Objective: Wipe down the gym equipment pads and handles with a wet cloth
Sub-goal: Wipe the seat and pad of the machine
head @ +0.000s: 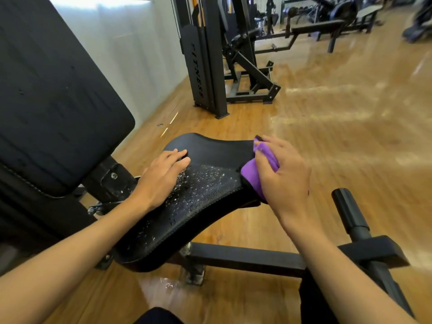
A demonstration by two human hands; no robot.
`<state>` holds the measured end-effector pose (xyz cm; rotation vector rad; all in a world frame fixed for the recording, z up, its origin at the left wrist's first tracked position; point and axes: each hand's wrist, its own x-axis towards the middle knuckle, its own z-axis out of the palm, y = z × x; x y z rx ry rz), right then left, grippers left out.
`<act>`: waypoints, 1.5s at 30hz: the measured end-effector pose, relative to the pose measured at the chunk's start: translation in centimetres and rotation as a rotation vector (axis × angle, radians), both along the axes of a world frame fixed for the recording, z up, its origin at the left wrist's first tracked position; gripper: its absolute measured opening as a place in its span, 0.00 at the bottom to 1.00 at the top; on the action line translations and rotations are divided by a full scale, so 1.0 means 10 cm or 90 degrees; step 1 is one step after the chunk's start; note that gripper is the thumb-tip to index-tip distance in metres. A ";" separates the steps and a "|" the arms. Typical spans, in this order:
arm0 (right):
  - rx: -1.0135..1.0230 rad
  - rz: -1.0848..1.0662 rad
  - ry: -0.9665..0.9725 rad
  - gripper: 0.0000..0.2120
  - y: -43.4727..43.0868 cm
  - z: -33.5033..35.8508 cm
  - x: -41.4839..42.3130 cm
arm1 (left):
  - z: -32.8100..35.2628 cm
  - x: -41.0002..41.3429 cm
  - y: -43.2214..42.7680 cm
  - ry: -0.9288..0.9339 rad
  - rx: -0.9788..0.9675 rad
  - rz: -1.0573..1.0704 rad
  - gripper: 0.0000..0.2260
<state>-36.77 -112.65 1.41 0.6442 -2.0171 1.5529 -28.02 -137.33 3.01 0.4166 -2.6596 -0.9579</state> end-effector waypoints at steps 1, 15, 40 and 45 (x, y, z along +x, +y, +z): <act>-0.049 -0.033 -0.046 0.12 -0.04 0.04 -0.01 | 0.00 0.00 0.01 -0.001 -0.002 -0.001 0.41; -0.160 -0.086 -0.098 0.19 -0.30 -0.12 0.46 | -0.04 0.01 0.00 -0.019 -0.026 0.010 0.41; -0.043 0.008 0.030 0.23 -0.02 -0.07 -0.01 | 0.15 0.78 0.00 -0.060 -0.207 -0.132 0.33; -0.051 -0.036 0.046 0.22 -0.04 -0.17 0.17 | 0.02 1.05 -0.04 -0.018 -0.205 -0.118 0.29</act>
